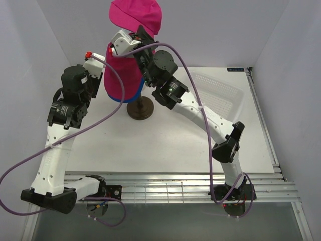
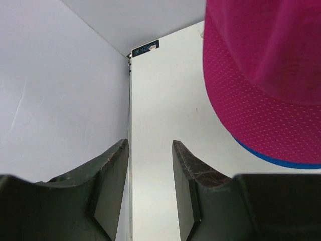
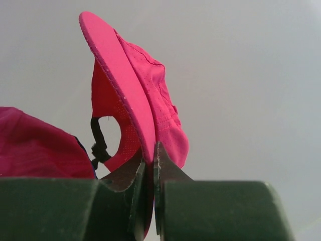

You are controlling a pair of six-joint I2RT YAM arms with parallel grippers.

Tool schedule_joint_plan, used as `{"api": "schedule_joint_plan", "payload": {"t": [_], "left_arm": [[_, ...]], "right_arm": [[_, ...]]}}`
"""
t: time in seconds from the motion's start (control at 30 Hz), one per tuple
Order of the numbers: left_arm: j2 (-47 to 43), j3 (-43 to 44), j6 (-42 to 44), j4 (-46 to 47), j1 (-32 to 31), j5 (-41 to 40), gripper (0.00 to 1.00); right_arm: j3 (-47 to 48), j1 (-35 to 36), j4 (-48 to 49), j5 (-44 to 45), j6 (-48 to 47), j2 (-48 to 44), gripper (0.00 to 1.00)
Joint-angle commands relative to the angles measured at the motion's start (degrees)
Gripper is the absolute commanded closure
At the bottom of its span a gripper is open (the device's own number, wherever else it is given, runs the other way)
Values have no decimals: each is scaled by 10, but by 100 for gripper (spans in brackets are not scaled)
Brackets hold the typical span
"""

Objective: Stack the hats

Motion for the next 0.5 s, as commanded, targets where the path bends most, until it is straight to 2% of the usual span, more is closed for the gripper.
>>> {"api": "schedule_joint_plan", "payload": {"t": [0.0, 0.13, 0.33, 0.47], "left_arm": [[-27, -62, -22, 73, 28, 4, 50], [-18, -119, -56, 118, 100, 61, 48], [6, -112, -106, 132, 189, 162, 48], [17, -124, -131, 133, 216, 232, 48]], "right_arm": [[-15, 23, 45, 4, -60, -19, 92], [-57, 42, 55, 23, -112, -23, 92], [-100, 71, 79, 39, -151, -47, 92], [-130, 90, 99, 43, -185, -58, 92]]}}
